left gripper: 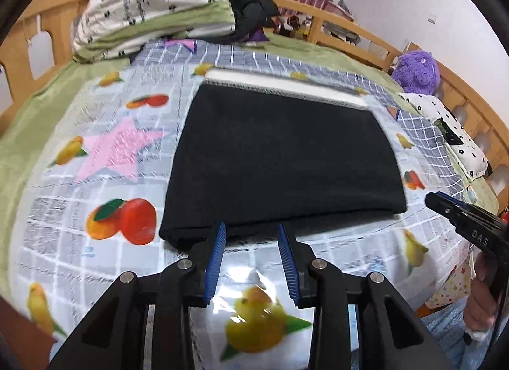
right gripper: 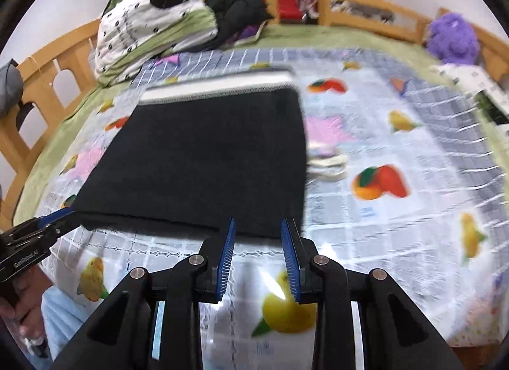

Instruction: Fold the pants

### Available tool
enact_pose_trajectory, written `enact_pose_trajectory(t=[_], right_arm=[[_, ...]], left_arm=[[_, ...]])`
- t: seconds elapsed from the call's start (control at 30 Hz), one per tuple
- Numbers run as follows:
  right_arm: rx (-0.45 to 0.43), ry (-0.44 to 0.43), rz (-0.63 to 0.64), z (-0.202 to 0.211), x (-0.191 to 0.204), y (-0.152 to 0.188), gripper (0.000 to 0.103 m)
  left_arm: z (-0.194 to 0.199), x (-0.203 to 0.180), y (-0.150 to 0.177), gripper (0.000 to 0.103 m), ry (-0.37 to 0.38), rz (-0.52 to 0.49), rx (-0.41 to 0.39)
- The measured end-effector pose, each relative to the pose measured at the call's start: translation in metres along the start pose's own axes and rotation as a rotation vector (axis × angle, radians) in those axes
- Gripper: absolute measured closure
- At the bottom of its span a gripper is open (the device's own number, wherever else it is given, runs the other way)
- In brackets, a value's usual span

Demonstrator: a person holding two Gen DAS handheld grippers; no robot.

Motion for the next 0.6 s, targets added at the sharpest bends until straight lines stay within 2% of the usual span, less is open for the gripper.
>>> enact_pose_trajectory(t=[0.07,0.13,0.17,0.27,0.3,0.33,0.4,0.53,0.6], right_arm=[[-0.031,0.031,0.000,0.021,0.002,0.000,0.073],[-0.054,0.036,-0.008,0.043,0.004,0.000,0.072],[-0.063,0.042,-0.010,0.054,0.005,0.001,0.071],[-0.069,0.085,-0.020,0.076,0.003,0.003,0.065],[-0.076,0.095,-0.023,0.080,0.002,0.004,0.057],[-0.091,0.106,-0.029,0.087,0.000,0.005,0.042],[-0.129,0.111,-0.032,0.100,0.000,0.005,0.027],[-0.170,0.141,0.006,0.121,0.006,0.004,0.012],[-0.171,0.155,0.020,0.127,0.010,0.005,0.012]], left_arm=[[0.016,-0.007,-0.001,0.058,-0.012,-0.010,-0.024],[0.034,-0.014,-0.001,0.055,-0.033,-0.024,-0.055],[0.041,-0.017,-0.001,0.050,-0.039,-0.025,-0.063],[0.064,-0.022,-0.001,0.045,-0.043,-0.026,-0.097],[0.070,-0.024,0.000,0.039,-0.044,-0.035,-0.103],[0.077,-0.026,0.000,0.038,-0.039,-0.048,-0.110],[0.088,-0.029,0.001,0.036,-0.037,-0.055,-0.123],[0.104,-0.034,0.003,0.031,-0.046,-0.055,-0.146],[0.110,-0.035,0.005,0.030,-0.054,-0.053,-0.157]])
Point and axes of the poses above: each gripper's, at about its wrist camera, not at the fingertips, and z roughly against the way its jaws point, x to its left, y to its underside, the point moved 4 cm from there along -z, roughly the way its jaws point, and after that the axes turned 13 degrees about z, right-handed, at the moved point
